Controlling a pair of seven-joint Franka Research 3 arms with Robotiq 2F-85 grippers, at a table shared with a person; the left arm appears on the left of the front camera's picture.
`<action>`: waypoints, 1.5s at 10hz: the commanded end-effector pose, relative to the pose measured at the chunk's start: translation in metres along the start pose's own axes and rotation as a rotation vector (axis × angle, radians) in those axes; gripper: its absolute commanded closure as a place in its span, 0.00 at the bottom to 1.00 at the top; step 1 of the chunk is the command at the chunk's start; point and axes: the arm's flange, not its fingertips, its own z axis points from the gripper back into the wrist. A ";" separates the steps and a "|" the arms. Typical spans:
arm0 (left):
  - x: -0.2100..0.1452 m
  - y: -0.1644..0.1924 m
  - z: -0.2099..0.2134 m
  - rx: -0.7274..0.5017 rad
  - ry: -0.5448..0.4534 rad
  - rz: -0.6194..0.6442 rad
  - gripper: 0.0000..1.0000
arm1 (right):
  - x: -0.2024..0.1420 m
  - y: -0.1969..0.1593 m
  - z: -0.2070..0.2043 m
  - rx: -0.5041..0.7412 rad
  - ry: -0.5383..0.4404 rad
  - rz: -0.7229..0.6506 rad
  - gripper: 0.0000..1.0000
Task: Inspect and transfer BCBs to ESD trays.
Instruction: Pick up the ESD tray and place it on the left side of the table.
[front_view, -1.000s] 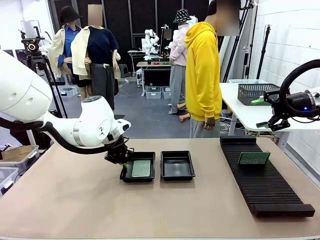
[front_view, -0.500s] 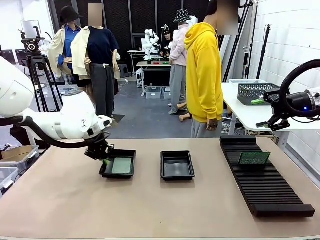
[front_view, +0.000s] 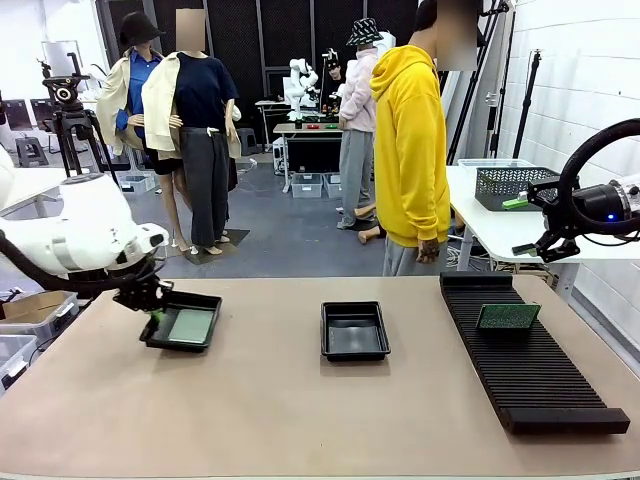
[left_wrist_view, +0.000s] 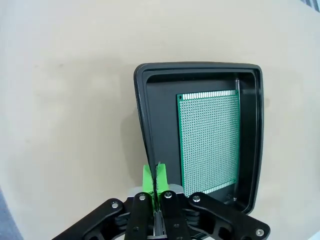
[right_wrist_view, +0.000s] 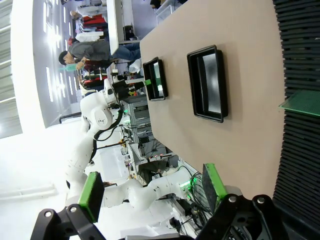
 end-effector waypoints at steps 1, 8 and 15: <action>-0.007 0.044 0.007 0.004 0.037 0.001 1.00 | 0.001 0.002 -0.003 -0.023 -0.004 -0.017 0.00; -0.021 0.132 0.020 -0.059 0.050 -0.017 1.00 | 0.001 0.002 -0.003 -0.023 -0.004 -0.017 0.00; -0.016 0.147 0.023 -0.096 0.033 0.048 0.71 | 0.001 0.002 -0.003 -0.023 -0.004 -0.017 0.00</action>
